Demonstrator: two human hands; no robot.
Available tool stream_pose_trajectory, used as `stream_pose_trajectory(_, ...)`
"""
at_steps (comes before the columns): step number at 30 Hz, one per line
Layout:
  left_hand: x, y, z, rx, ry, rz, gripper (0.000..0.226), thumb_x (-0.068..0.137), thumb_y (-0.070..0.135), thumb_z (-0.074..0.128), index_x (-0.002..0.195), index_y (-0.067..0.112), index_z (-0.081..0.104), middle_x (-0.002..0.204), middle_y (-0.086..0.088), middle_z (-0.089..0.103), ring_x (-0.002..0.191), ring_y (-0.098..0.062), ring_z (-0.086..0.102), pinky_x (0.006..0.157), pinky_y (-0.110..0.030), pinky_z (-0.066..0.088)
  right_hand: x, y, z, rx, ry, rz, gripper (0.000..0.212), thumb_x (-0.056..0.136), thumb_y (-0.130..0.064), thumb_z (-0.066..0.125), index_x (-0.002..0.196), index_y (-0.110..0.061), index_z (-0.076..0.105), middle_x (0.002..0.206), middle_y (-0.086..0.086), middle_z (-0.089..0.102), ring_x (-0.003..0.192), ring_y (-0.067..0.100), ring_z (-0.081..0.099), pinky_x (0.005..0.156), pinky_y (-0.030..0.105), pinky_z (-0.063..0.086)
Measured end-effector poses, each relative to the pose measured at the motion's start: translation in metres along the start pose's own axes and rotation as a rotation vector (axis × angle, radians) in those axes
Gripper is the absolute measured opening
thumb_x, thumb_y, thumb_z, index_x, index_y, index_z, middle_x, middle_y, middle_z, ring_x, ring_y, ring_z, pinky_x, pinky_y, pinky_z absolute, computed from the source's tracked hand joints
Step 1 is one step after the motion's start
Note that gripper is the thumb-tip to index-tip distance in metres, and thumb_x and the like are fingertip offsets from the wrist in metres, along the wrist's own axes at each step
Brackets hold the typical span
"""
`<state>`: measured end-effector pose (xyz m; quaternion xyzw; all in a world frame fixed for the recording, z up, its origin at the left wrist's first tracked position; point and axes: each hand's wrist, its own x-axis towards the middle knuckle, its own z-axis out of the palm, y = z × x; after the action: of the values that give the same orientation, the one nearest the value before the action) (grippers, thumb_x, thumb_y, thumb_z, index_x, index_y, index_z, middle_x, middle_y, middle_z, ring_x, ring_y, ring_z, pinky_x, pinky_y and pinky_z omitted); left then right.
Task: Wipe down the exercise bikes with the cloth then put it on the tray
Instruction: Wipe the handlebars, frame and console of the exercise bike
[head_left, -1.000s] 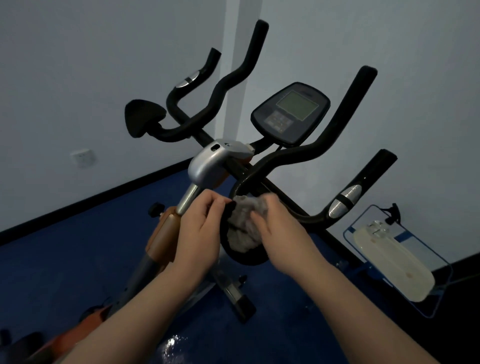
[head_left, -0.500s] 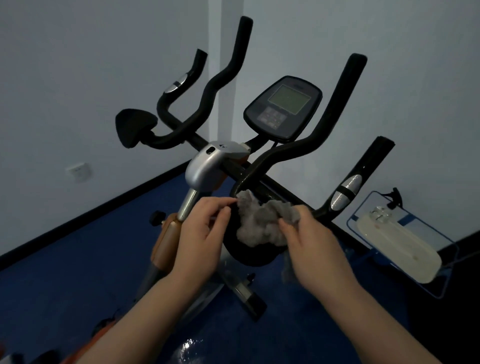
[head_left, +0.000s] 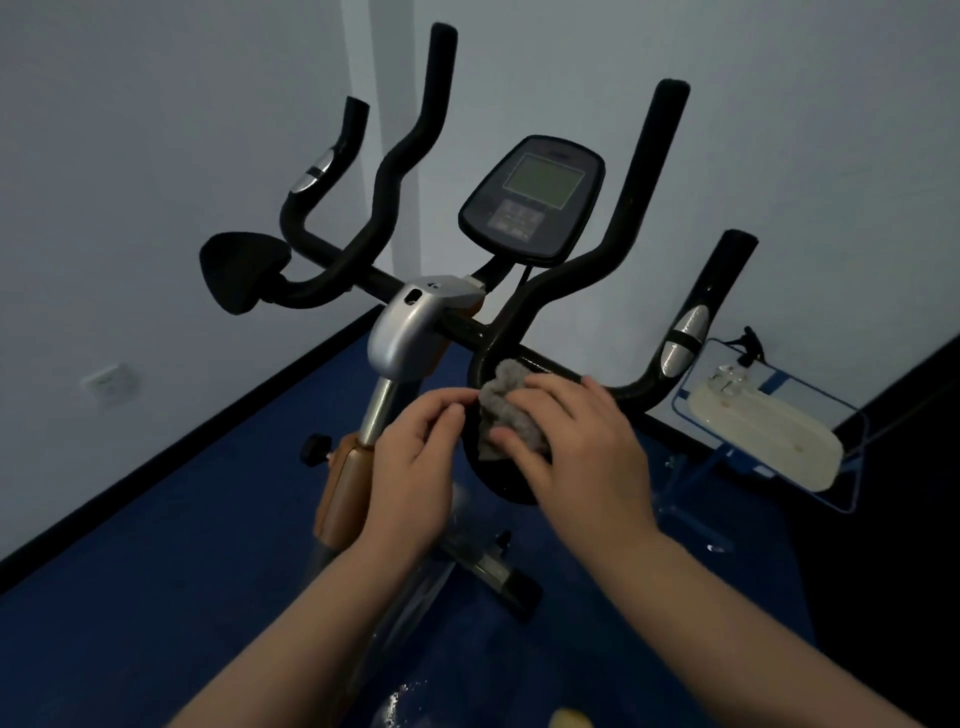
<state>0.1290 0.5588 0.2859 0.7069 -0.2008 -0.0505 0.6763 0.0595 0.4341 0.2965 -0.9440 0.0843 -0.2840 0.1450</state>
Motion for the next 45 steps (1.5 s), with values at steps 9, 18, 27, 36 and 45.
stream_pose_trajectory(9, -0.004, 0.003, -0.002, -0.025, -0.043, 0.017, 0.029, 0.1, 0.009, 0.04, 0.113, 0.007, 0.066, 0.103, -0.002, 0.07, 0.091, 0.002, 0.064, 0.073, -0.005, 0.046, -0.001, 0.013, -0.007, -0.148, -0.058, -0.176, 0.024, 0.076, -0.015, 0.072, 0.1, -0.017, 0.066, 0.097, 0.004, 0.062, 0.09, 0.022, 0.056, 0.078, 0.038, 0.047)
stream_pose_trajectory(18, -0.003, -0.008, 0.005, -0.007, -0.038, 0.032, 0.024, 0.1, 0.014, 0.043, 0.111, 0.017, 0.064, 0.1, 0.005, 0.068, 0.093, 0.0, 0.064, 0.075, -0.008, 0.047, -0.003, 0.023, -0.016, -0.059, -0.155, -0.312, 0.026, 0.076, -0.015, 0.067, 0.102, -0.018, 0.064, 0.099, 0.002, 0.061, 0.091, 0.02, 0.054, 0.075, 0.032, 0.045)
stream_pose_trajectory(27, 0.021, -0.002, 0.025, 0.001, -0.02, 0.098, 0.031, 0.096, 0.026, 0.039, 0.105, 0.014, 0.066, 0.099, 0.002, 0.068, 0.097, -0.009, 0.062, 0.087, -0.026, 0.049, -0.006, 0.023, -0.021, -0.055, -0.345, -0.457, 0.025, 0.077, -0.028, 0.073, 0.099, -0.024, 0.064, 0.102, -0.003, 0.06, 0.095, 0.016, 0.053, 0.079, 0.031, 0.044)
stream_pose_trajectory(36, 0.034, -0.002, 0.047, 0.097, 0.054, 0.116, 0.031, 0.1, 0.022, 0.037, 0.093, 0.013, 0.065, 0.083, -0.003, 0.066, 0.08, -0.014, 0.061, 0.074, -0.034, 0.049, 0.046, 0.037, -0.019, 0.315, -0.105, 0.07, 0.022, 0.086, -0.044, 0.059, 0.092, -0.024, 0.065, 0.095, -0.006, 0.06, 0.091, 0.012, 0.056, 0.081, 0.033, 0.048)
stream_pose_trajectory(45, 0.035, -0.019, 0.056, 0.321, 0.249, 0.224, 0.023, 0.1, 0.028, 0.039, 0.091, 0.024, 0.06, 0.076, 0.011, 0.058, 0.072, -0.006, 0.055, 0.068, -0.036, 0.048, -0.009, 0.021, -0.013, 0.489, -0.029, 0.377, 0.005, 0.095, -0.038, 0.044, 0.092, -0.037, 0.048, 0.1, -0.017, 0.044, 0.087, -0.008, 0.051, 0.063, 0.004, 0.044)
